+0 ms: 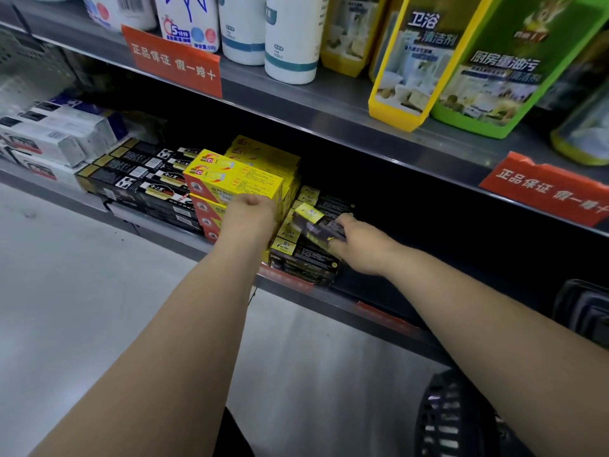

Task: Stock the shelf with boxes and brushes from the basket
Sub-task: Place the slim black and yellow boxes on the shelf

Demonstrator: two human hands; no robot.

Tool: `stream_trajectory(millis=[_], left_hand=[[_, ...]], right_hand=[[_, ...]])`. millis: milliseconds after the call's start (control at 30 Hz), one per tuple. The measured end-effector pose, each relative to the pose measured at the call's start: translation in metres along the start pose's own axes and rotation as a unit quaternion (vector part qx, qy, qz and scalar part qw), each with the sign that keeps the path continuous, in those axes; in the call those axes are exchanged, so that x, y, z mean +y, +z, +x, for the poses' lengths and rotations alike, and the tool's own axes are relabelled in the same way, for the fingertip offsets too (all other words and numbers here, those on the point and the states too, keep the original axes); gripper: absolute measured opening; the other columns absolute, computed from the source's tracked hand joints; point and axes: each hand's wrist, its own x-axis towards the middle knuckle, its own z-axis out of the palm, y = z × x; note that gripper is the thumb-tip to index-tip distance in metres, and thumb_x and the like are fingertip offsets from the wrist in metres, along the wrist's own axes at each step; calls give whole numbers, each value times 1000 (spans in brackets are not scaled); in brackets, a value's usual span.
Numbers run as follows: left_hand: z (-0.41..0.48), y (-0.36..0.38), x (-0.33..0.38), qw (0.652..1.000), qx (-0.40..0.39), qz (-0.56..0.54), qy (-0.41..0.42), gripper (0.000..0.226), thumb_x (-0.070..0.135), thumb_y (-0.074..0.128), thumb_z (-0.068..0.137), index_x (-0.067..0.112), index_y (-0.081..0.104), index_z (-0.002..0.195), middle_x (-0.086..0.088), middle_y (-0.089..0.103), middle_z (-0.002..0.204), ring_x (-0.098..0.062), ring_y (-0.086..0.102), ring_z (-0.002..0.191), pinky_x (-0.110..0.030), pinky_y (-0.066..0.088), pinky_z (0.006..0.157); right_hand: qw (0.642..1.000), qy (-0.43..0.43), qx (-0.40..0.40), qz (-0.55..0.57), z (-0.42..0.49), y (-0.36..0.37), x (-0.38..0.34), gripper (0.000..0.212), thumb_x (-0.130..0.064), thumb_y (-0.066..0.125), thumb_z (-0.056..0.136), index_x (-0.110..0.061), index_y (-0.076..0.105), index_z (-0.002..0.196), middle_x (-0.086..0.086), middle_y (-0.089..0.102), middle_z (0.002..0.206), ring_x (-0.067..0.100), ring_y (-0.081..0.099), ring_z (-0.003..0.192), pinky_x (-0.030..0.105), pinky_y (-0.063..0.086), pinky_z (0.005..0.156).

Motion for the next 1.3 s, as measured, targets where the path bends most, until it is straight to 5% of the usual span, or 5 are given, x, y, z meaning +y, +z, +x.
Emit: stream_trajectory(millis=[167, 433, 667, 1100, 1300], left_hand=[[1, 1, 1, 1000, 0, -7, -1, 20, 8, 49, 93, 22, 49, 78, 4, 62, 82, -13, 60, 80, -34, 50, 80], [0, 2, 4, 1000, -18, 4, 0, 19, 7, 50, 91, 20, 51, 77, 1, 62, 81, -15, 60, 80, -43, 44, 100], [-2, 3, 5, 999, -37, 13, 5, 12, 12, 50, 93, 12, 55, 104, 4, 63, 81, -10, 58, 72, -29, 47, 78], [-26, 17, 13, 989, -126, 73, 25, 6, 15, 51, 93, 15, 57, 93, 0, 63, 83, -13, 59, 75, -32, 51, 80], [-66, 50, 15, 959, -208, 163, 106, 15, 13, 54, 89, 21, 57, 76, -6, 64, 87, -11, 56, 66, -25, 45, 68]], right_hand=[[997, 9, -47, -68, 28, 33, -6, 53, -23, 45, 99, -16, 23, 147, 17, 26, 149, 33, 35, 131, 38, 38, 103], [992, 64, 10, -113, 28, 53, -5, 69, -11, 62, 88, -21, 22, 143, 15, 30, 137, 33, 35, 124, 44, 45, 89], [993, 52, 35, -99, 29, 59, 2, 70, 12, 46, 83, -20, 24, 141, 17, 32, 135, 34, 37, 120, 44, 45, 88], [991, 99, -29, -84, 18, 16, -3, 69, -20, 72, 81, -16, 35, 140, 13, 36, 139, 31, 40, 125, 41, 43, 97], [998, 19, 3, 60, -72, -68, 27, 37, -11, 77, 75, -11, 62, 109, 0, 57, 95, 13, 56, 86, 20, 43, 71]])
